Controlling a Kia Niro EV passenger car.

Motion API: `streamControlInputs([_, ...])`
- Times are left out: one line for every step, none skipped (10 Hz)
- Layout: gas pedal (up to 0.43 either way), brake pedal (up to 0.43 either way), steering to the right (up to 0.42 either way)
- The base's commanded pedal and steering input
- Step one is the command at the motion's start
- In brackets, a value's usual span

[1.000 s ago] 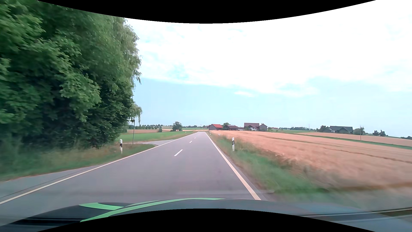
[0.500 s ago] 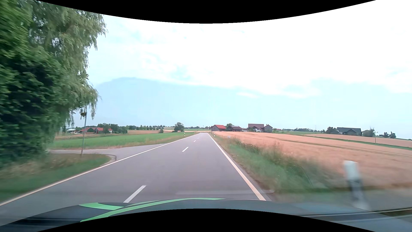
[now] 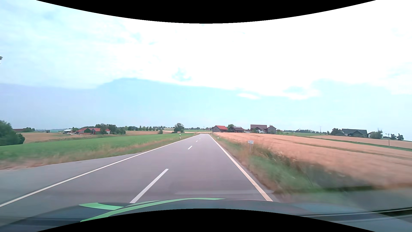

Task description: Follow the waypoints while adhering to traffic rules and regulations

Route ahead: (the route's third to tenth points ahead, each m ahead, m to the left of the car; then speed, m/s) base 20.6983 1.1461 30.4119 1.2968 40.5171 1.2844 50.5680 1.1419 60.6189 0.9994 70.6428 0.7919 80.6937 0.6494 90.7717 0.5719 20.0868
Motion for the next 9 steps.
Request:
streamControlInputs([0.079,0.0,0.0])
streamControlInputs([0.079,0.0,0.0])
streamControlInputs([0.079,0.0,0.0])
streamControlInputs([0.079,0.0,0.001])
streamControlInputs([0.079,0.0,0.003])
streamControlInputs([0.079,0.0,0.003])
streamControlInputs([0.079,0.0,0.003])
streamControlInputs([0.079,0.0,0.003])
streamControlInputs([0.079,0.0,0.003])
